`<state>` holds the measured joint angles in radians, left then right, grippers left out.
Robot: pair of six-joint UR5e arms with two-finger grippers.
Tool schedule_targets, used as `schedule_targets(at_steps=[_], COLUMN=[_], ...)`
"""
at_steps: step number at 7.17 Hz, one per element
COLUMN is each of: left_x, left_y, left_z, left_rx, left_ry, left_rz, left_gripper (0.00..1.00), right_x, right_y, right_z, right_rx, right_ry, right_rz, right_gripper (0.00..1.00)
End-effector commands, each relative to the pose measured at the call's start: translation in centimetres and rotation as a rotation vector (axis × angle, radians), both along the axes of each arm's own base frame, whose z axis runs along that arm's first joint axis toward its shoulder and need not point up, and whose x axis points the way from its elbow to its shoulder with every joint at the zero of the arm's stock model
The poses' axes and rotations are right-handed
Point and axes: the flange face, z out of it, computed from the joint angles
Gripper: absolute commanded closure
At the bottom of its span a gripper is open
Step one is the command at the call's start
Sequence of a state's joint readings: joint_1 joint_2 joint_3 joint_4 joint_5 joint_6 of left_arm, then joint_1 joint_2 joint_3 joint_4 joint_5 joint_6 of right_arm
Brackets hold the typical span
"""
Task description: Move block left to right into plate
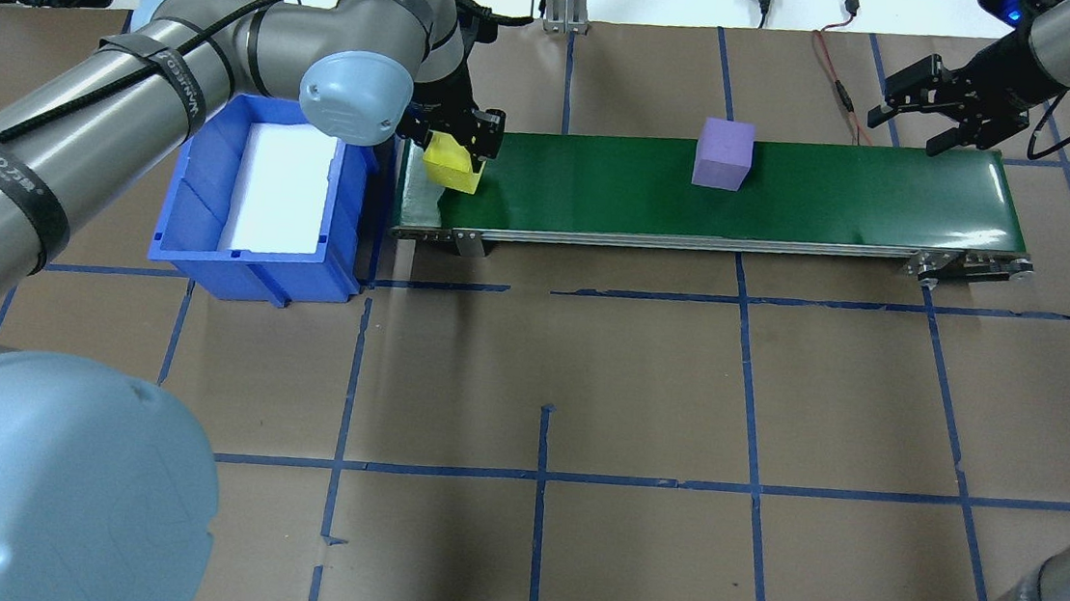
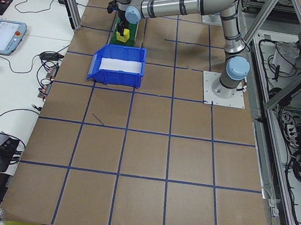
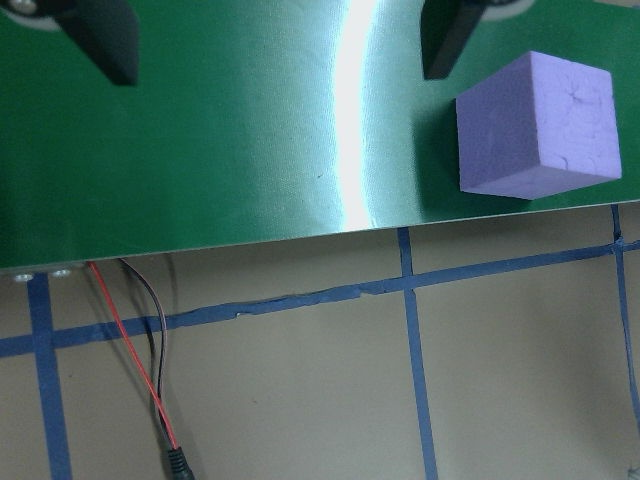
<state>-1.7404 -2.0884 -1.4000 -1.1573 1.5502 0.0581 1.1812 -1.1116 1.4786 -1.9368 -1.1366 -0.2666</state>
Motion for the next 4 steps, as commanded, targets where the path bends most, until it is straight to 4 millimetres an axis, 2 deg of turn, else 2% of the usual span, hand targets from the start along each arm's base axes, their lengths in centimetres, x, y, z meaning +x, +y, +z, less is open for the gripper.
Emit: schedule_targets(at_steps=[1,2,3,4], left_x=[0.6,1.8,3.4,4.8], left_y=[4.3,8.4,12.4,14.9], left_z=[9.0,14.0,17.2,18.9], left_rx=[-0.004,0.033,0.086,0.095], left_ry=[-0.001,-0.017,-0.029,-0.063], left_rz=[-0.002,0.001,0.015,0.023], left_gripper=[0.00,0.00,0.00,0.00], right_x=[0.0,0.0,0.0,0.0], right_y=[0.0,0.0,0.1,0.1], right_z=[-0.2,-0.1,-0.2,-0.2], right_rx=[0.004,0.003,0.007,0.007], right_ry=[-0.002,-0.001,-0.003,-0.003], right_rz=[-0.003,-0.003,-0.004,-0.004], right_gripper=[0.00,0.00,0.00,0.00])
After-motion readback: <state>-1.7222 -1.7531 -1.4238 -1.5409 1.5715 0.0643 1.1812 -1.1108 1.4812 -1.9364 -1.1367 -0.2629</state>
